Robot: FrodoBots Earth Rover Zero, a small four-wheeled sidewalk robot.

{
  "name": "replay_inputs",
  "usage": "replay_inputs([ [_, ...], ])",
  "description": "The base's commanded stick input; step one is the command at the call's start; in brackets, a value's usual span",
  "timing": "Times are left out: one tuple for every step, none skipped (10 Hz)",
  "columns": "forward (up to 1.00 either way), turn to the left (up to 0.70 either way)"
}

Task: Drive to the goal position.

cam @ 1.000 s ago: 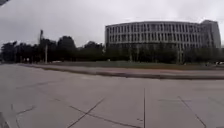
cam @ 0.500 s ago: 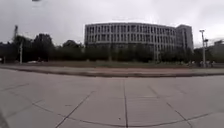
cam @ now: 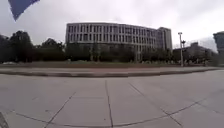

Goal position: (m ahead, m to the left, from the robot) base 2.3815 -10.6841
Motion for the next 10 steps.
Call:
replay_inputs([
  [0.00,-0.70],
  [0.00,-0.70],
  [0.00,-0.70],
  [0.00,-0.70],
  [0.00,-0.70],
  [0.00,-0.70],
  [0.00,-0.70],
  [0.00,-0.70],
  [0.00,-0.70],
  [0.00,-0.70],
])
